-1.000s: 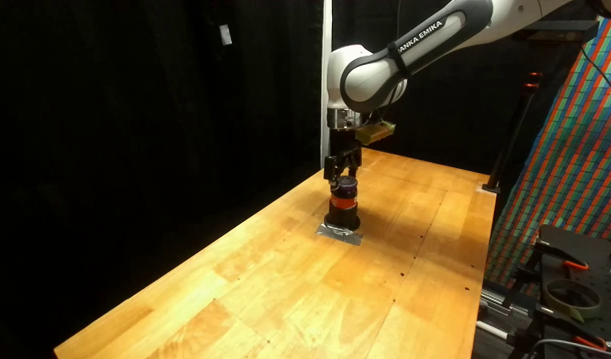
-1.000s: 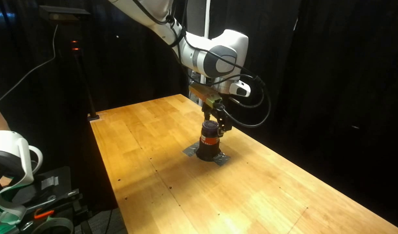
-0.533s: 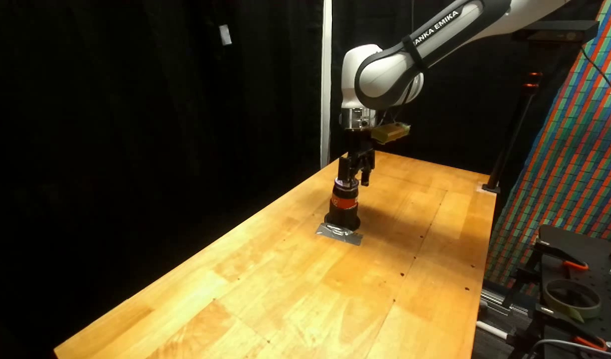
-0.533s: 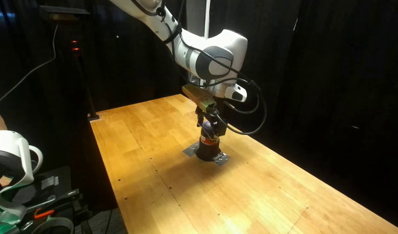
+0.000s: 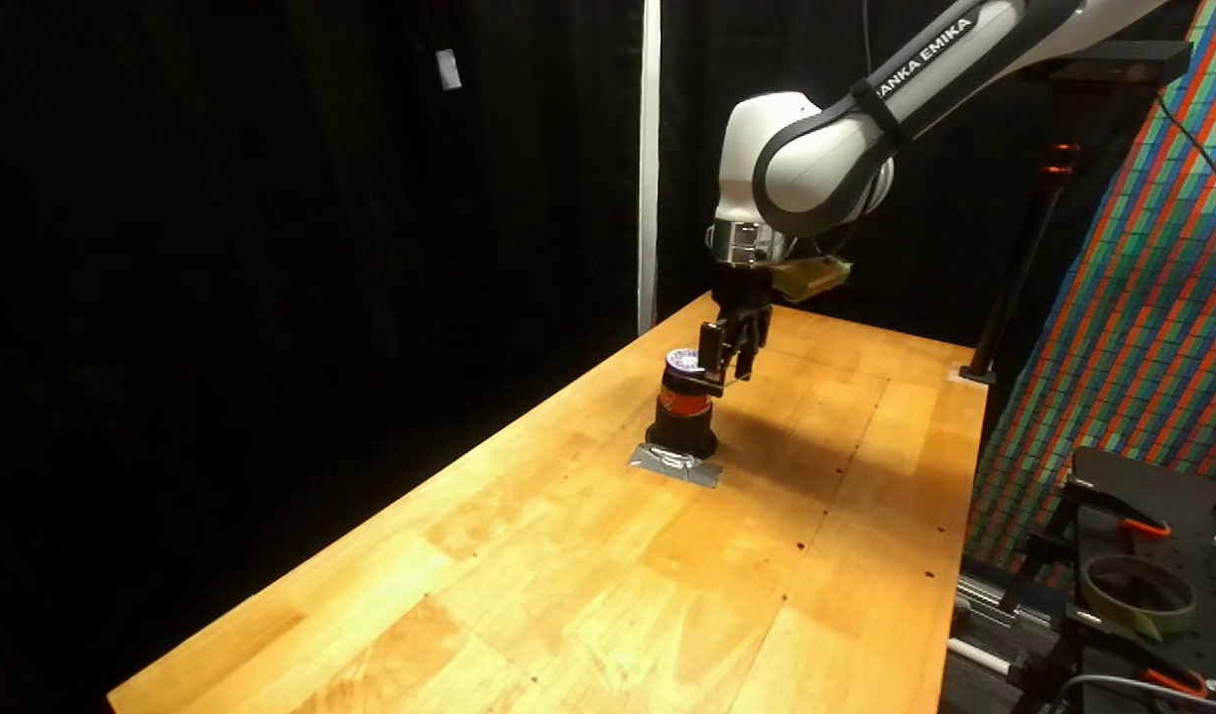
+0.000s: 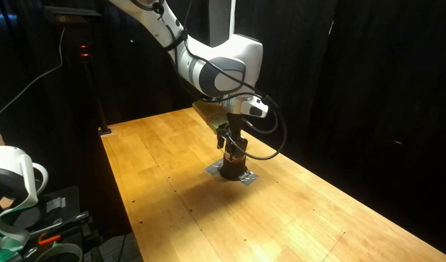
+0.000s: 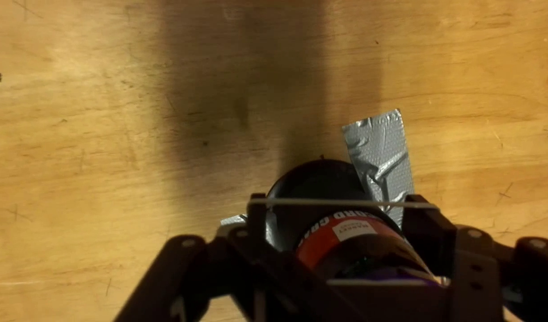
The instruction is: Put the elastic around the bottle
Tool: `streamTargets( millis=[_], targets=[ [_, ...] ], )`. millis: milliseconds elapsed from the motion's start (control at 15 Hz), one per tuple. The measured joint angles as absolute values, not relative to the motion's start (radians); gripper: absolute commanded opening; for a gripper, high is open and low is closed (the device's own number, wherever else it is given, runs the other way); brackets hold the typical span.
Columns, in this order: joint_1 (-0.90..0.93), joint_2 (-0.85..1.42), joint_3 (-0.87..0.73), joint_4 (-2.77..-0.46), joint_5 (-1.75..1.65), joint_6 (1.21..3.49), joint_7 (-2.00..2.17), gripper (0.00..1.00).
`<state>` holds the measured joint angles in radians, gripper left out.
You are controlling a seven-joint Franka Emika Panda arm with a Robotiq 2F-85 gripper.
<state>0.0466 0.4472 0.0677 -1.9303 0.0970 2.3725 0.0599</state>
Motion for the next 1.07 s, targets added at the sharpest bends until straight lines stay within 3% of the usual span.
streamTargets(
  millis=[333, 533, 733, 1067],
  targets=[
    [0.087, 0.321, 0.044, -2.167, 0.040, 2.662, 0.160, 0.11],
    [0.134, 0.251, -0.002, -2.323, -0.041, 2.886, 0.286, 0.01],
    [0.201, 0.222, -0.093, -2.440, -0.123, 3.114, 0.444, 0.06],
    [0.467, 0.284, -0.419, -2.507, -0.120, 3.397, 0.563, 0.06]
  ],
)
